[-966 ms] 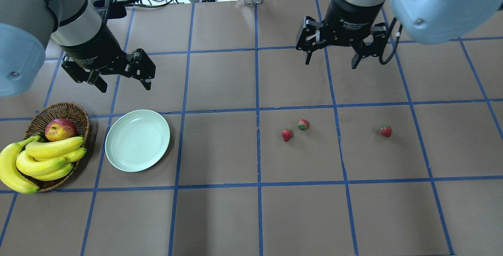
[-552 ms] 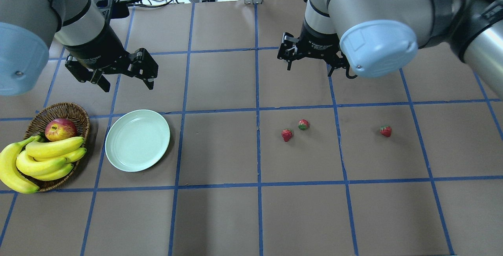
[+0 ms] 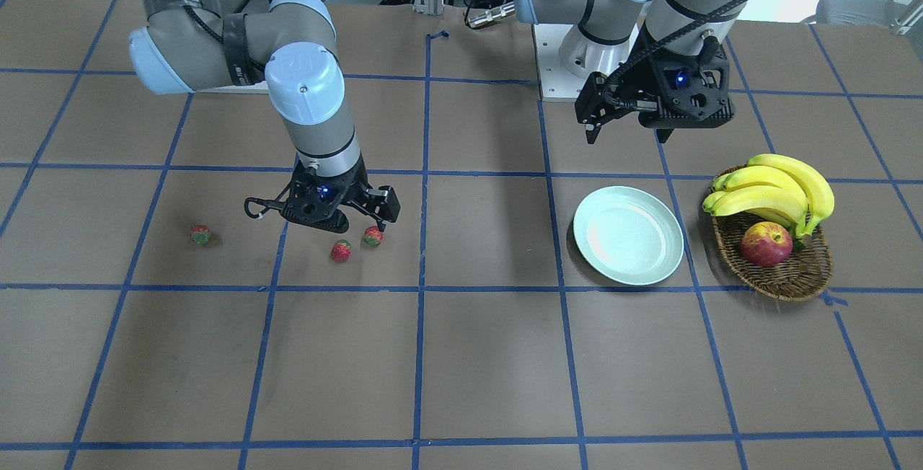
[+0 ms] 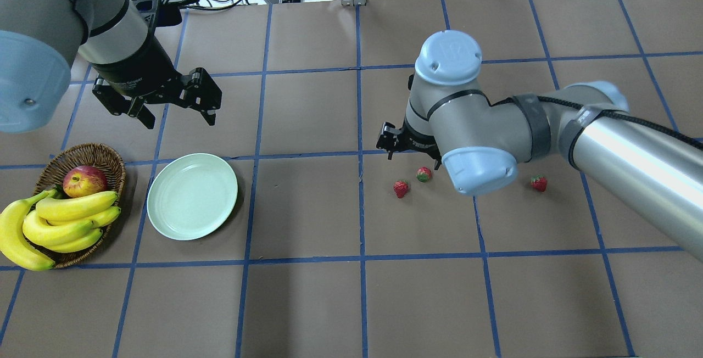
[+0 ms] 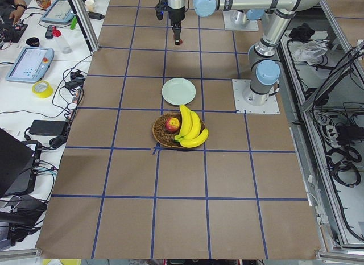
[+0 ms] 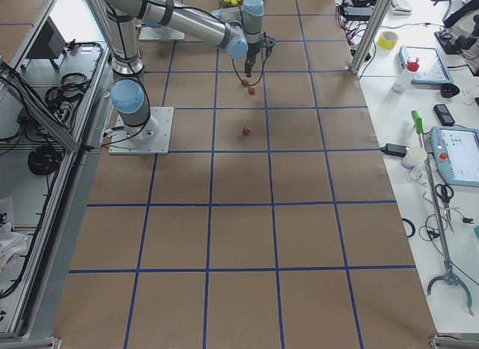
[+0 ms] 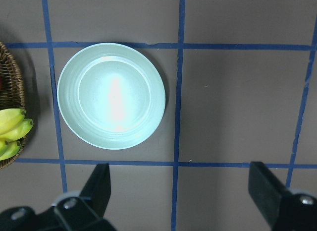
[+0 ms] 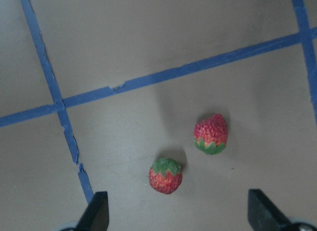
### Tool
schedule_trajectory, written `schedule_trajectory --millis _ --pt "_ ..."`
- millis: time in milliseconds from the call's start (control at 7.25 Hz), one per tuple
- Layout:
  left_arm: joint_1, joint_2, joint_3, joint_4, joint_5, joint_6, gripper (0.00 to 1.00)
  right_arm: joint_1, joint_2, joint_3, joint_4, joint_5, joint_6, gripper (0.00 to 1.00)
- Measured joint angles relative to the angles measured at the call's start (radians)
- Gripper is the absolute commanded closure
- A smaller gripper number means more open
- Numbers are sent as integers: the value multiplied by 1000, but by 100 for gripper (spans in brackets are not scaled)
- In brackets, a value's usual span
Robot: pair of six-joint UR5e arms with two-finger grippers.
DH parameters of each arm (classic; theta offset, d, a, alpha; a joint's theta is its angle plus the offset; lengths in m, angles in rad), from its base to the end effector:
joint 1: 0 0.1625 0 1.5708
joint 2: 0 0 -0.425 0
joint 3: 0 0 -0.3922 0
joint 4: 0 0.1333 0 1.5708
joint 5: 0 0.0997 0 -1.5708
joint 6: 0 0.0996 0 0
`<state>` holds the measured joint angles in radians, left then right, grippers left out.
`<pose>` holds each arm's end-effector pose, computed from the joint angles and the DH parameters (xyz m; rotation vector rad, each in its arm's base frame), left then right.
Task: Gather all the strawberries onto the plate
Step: 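Lower the right gripper over the two close-together strawberries, then grasp the nearer red strawberry with the right gripper and lift it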
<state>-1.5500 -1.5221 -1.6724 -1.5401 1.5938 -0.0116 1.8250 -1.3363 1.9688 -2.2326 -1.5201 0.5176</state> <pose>-0.1212 -0.4711 0.4645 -0.0501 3.1181 0.0348 0.2641 -0.4662 0.2475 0.4038 3.0570 -0.0124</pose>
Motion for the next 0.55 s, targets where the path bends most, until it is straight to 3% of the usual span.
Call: schedule_trajectory --millis 552 --pt "2 0 -10 4 2 1 0 41 110 30 -119 -7 192 1"
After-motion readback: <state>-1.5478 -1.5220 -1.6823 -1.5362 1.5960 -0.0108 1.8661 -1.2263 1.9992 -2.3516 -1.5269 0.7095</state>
